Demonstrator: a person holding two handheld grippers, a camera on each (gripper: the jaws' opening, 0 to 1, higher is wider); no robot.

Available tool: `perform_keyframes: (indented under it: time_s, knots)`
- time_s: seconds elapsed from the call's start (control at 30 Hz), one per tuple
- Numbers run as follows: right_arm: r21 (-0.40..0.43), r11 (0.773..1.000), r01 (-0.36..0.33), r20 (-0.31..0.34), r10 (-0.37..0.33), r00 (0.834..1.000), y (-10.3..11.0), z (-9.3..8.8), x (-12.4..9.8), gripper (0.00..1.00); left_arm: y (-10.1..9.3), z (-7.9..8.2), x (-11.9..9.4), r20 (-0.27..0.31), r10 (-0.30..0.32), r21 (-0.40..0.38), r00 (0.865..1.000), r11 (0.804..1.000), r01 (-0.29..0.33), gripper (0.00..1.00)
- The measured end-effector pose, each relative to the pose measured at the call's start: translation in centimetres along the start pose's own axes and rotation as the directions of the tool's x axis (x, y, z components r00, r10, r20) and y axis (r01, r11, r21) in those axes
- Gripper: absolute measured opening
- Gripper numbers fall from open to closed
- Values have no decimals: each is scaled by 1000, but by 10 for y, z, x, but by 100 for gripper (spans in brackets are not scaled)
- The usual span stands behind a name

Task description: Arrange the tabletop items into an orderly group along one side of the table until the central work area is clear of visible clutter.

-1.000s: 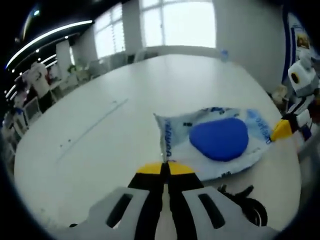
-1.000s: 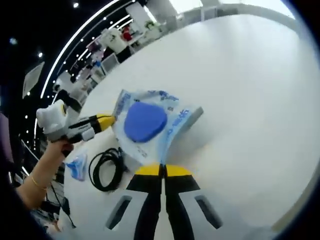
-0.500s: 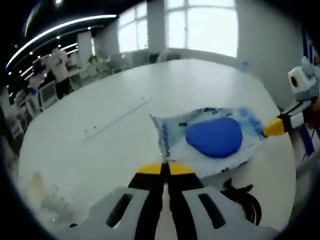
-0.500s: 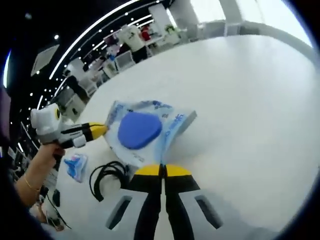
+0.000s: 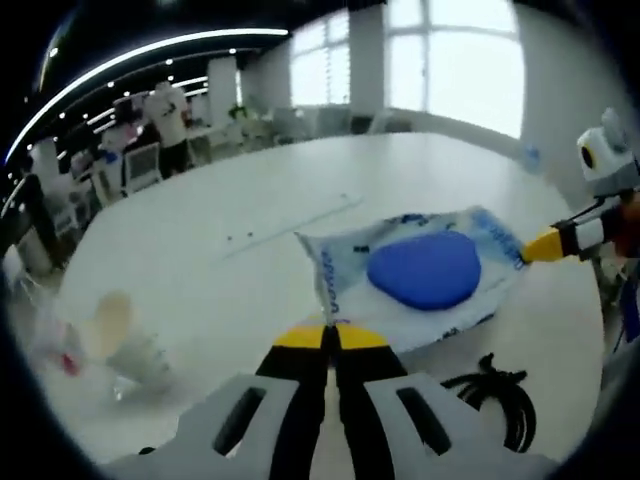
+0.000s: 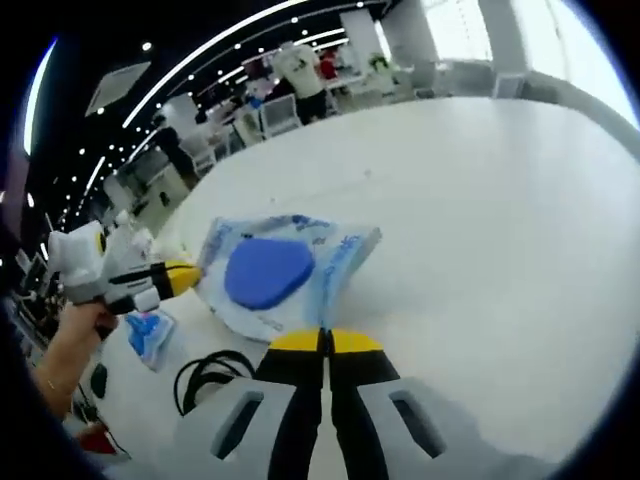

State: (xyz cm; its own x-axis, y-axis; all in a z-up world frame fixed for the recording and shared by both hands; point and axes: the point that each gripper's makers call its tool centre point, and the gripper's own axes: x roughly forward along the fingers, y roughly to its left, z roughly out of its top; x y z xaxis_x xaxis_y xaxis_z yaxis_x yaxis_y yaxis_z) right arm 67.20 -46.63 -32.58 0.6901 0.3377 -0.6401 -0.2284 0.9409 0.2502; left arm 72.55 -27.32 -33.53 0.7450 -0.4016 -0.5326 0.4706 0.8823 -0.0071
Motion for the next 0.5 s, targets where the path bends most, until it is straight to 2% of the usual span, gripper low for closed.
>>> perform_keyframes:
  time_s: [0.1, 0.2, 0.5]
  knots:
    - [-28, 1000, -6, 5, 6, 1000, 3, 9, 9, 1, 9, -2, -1, 6, 22, -59, 1000, 998, -22, 0]
    - [-50, 999, -15, 6, 15, 1000, 6, 17, 19, 1, 19, -3, -4, 25, 45, -161, 999, 986, -41, 0]
    - [-69, 996, -54, 15, 55, 998, 15, 36, 48, 1, 40, -8, -5, 25, 98, -192, 995, 977, -91, 0]
